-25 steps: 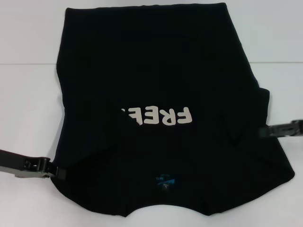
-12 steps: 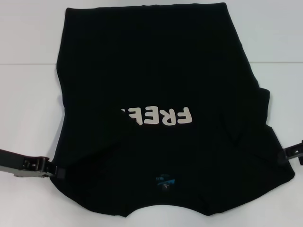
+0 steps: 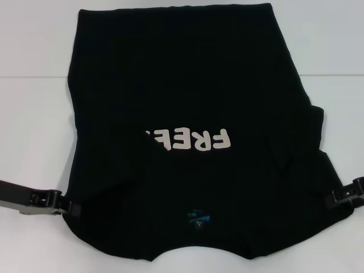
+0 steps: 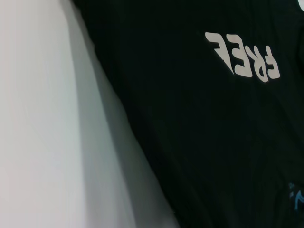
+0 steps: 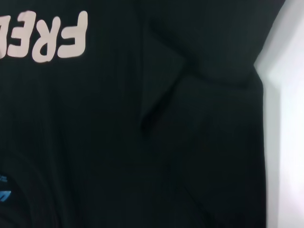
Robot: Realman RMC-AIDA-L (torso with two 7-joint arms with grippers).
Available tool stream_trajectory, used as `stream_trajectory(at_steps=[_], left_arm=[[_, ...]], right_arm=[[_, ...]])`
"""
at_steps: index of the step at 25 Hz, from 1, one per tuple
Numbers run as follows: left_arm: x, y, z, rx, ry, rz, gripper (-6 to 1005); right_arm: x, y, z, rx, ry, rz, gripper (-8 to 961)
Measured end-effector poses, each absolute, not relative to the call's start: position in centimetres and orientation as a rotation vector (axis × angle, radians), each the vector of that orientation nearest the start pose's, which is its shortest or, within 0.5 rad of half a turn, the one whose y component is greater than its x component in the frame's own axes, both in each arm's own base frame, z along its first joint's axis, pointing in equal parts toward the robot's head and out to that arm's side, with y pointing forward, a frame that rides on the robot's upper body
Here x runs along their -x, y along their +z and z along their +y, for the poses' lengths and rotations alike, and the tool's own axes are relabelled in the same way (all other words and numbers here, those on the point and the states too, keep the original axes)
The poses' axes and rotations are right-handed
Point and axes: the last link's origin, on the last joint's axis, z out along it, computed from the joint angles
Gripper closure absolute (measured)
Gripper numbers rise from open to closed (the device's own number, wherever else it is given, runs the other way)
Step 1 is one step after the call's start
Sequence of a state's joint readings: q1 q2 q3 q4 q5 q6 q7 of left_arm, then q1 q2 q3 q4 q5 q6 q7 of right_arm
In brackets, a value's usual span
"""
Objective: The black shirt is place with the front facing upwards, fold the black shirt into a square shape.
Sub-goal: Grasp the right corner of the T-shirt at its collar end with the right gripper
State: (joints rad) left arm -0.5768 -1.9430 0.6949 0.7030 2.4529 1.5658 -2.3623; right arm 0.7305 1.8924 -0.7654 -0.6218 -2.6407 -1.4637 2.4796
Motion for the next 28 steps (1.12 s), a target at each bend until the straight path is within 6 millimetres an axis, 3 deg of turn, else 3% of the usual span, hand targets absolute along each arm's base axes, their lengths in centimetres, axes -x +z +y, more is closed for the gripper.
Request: stream_trajectory(at_steps=[28], left_arm=[[31.9, 4.3, 33.0, 2.319, -0.086, -1.849, 954]], right_arm=[[-27.8, 2.2, 37.7, 2.377, -0.258, 1.691, 75]])
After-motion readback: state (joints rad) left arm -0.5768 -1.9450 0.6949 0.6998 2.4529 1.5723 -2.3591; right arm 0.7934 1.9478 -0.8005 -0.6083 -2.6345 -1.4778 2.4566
